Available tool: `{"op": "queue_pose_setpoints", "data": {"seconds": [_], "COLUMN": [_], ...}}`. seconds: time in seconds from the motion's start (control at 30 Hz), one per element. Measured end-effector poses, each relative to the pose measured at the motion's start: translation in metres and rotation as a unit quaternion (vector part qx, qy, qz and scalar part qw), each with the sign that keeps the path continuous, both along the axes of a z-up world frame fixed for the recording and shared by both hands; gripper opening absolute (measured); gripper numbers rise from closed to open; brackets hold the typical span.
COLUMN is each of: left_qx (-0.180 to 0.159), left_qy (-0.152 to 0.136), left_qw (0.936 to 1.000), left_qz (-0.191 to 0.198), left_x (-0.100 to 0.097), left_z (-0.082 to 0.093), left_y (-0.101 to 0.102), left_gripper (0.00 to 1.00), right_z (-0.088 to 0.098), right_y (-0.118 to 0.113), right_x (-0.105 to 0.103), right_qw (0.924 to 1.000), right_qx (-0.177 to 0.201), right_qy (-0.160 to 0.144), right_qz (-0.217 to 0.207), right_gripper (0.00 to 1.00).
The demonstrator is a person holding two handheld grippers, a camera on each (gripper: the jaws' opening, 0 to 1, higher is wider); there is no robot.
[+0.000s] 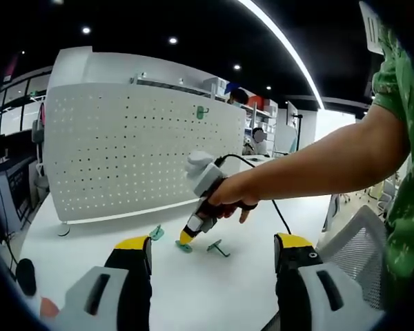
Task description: Insert the hook assembly into the mounting plate slot until the hook locks in place.
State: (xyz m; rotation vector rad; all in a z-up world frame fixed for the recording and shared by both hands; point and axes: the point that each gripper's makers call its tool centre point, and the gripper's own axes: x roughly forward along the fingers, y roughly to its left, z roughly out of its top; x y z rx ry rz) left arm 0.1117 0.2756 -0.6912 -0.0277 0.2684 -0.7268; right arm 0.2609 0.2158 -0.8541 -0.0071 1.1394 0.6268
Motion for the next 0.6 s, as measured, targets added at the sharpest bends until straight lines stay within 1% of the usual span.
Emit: {"op": "queue_pose_setpoints", "data": {"seconds": [0.37, 0.6], "left_qx": [-0.001, 0.000], "left_qy": [0.001, 0.001], "left_qw": [1.0000, 1.0000], "left_qz": [0.002, 0.002], "left_x": [0.0004, 0.0006], "left_z": [-0.0003, -0.0006], "left_y": [0.0009, 0.0009], "left_gripper": [0.74, 0.74], "right_z": [0.0000, 0.0013], "right_y": [0.0018, 0.0002], "right_x": [0.0016, 0.0037], "right_qw": [1.0000, 0.9998], "right_qx": [0.004, 0.007], "right_qy": [-0.002, -0.018], "right_qz": [0.002, 0.001], "right_gripper": [0.02, 0.02]}}
